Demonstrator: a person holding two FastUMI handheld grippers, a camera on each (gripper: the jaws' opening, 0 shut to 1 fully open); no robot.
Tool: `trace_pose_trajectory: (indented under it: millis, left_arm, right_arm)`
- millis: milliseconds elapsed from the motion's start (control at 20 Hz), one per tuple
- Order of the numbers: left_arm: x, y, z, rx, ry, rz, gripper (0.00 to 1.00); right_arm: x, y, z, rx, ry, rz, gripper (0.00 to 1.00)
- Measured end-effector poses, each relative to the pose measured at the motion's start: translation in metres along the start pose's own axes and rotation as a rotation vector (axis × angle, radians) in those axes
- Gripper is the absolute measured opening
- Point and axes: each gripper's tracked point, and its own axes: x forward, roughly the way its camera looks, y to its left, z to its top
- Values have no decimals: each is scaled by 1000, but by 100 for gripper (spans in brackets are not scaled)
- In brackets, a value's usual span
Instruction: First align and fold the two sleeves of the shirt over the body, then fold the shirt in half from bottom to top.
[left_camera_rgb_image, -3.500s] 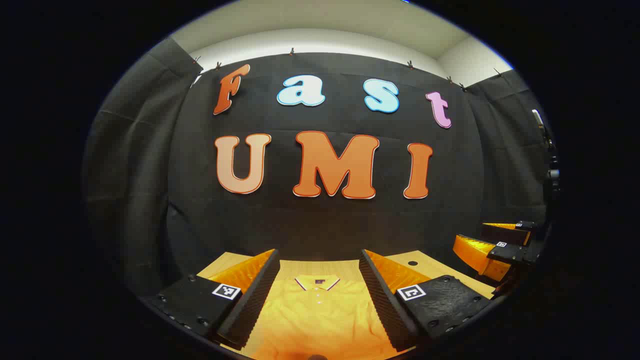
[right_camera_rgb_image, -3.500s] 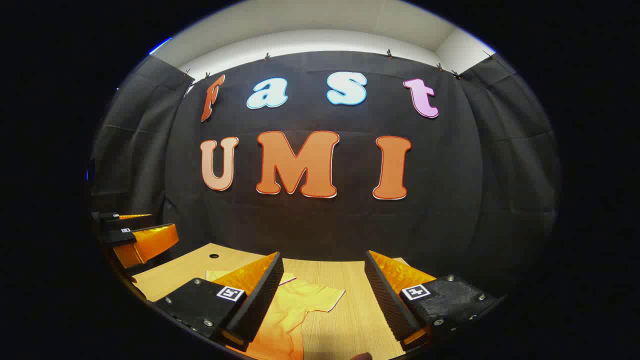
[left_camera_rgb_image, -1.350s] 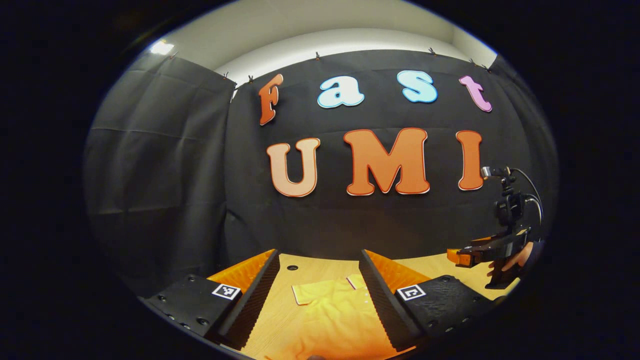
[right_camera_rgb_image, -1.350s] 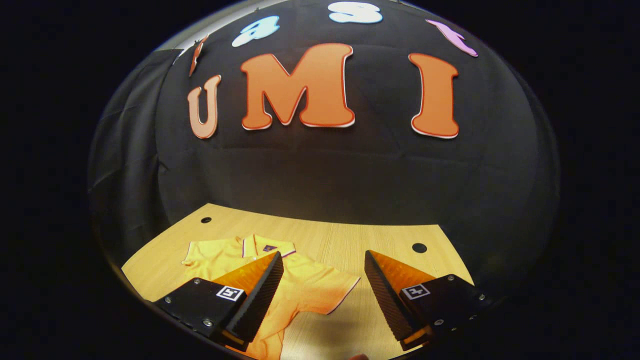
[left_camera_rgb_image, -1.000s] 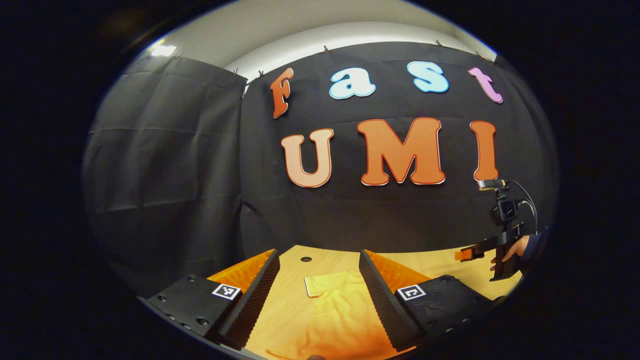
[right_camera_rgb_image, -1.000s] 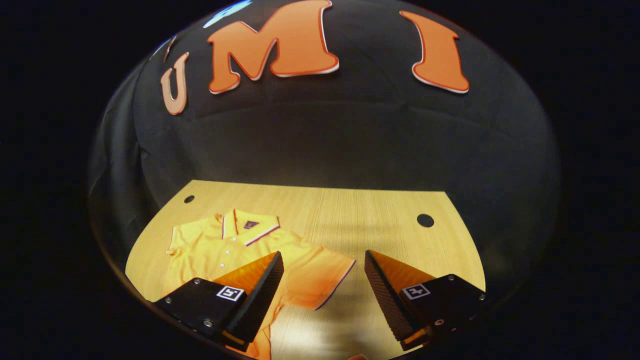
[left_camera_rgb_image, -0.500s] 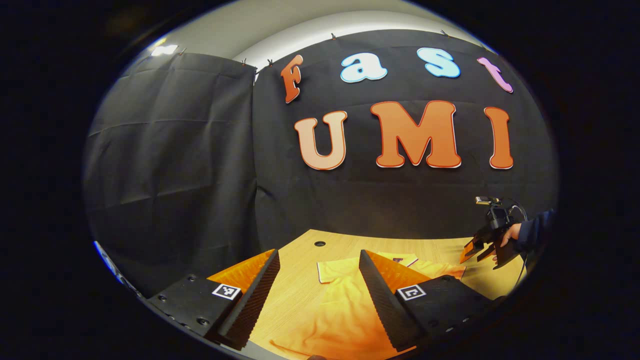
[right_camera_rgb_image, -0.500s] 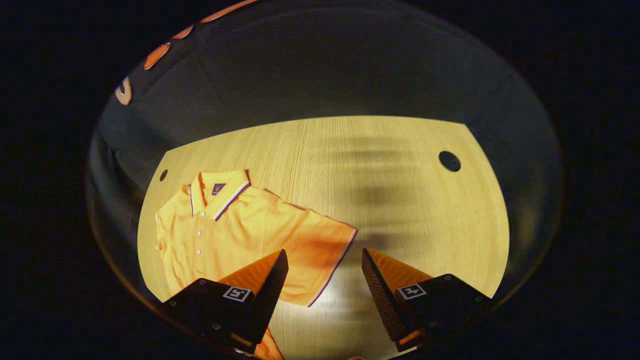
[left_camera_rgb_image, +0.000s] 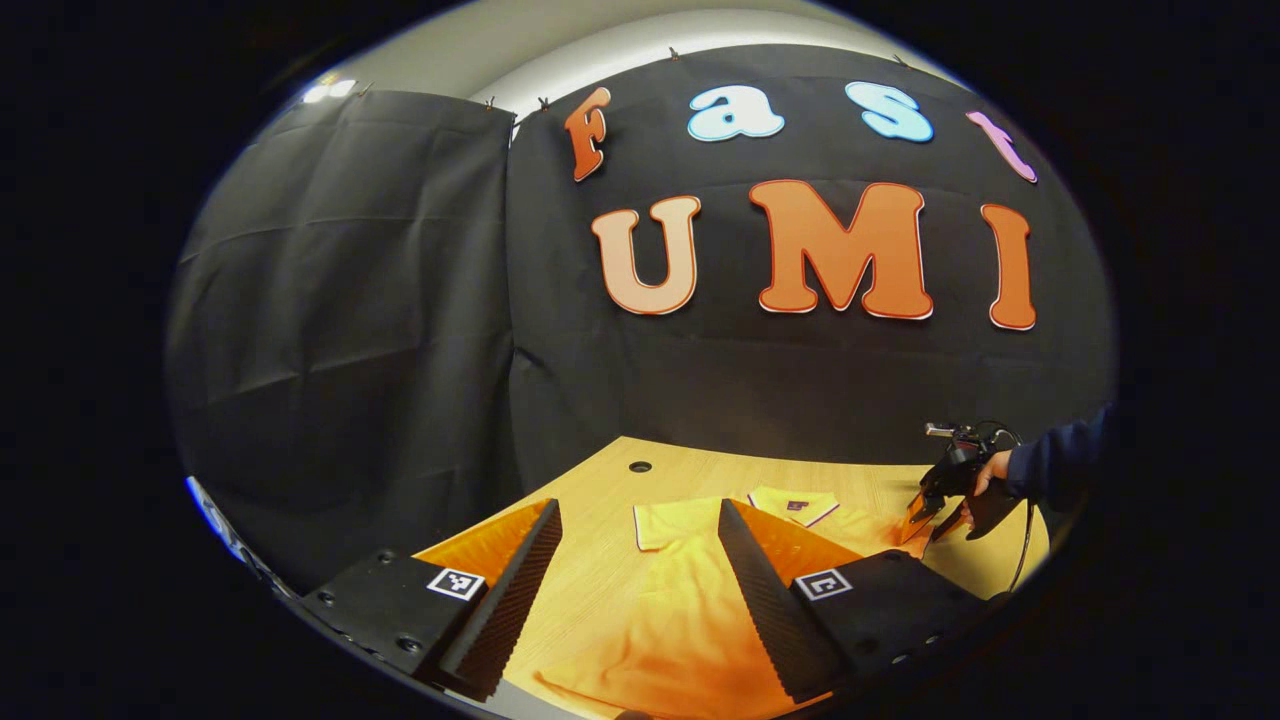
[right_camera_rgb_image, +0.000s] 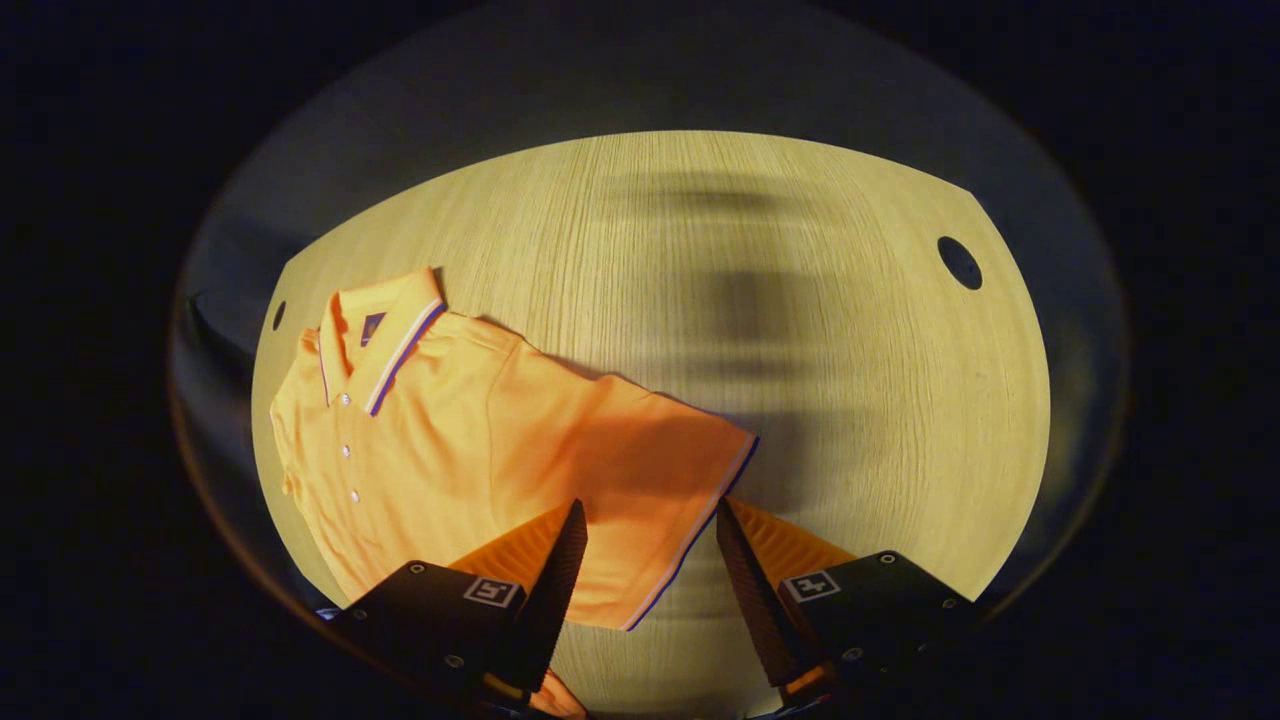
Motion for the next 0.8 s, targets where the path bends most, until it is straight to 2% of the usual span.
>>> trace_pose_trajectory:
  millis: [100, 150, 300, 350, 400, 450, 550, 650, 800]
  left_arm:
    - [1, -2, -6, -5, 11, -1, 96]
    - [3, -4, -6, -6, 13, -3, 97]
    - [6, -9, -7, -3, 21, -10, 97]
    - [6, -10, -8, -3, 24, -13, 96]
    - [5, -11, -11, -5, 27, -16, 96]
    - [5, -13, -9, -7, 28, -20, 96]
    - [2, -14, -5, -6, 17, -22, 97]
    - [-1, -13, -6, -1, 16, -19, 97]
    - [-6, -10, -8, -7, 19, -8, 97]
  right_arm:
    - [6, -4, 0, -7, 15, -43, 80]
    - [3, -4, 1, -9, 23, -58, 69]
    - [2, 0, 3, -37, 25, -52, 60]
    - [3, 1, 5, -43, 17, -46, 43]
    - [2, 0, 8, -40, 9, -38, 34]
    - [2, 0, 8, -42, 3, -27, 19]
    - [-1, 1, 8, -27, 9, 18, 10]
    - [-9, 14, 7, 8, 31, 95, 6]
    - [-26, 27, 25, 10, -35, 128, 6]
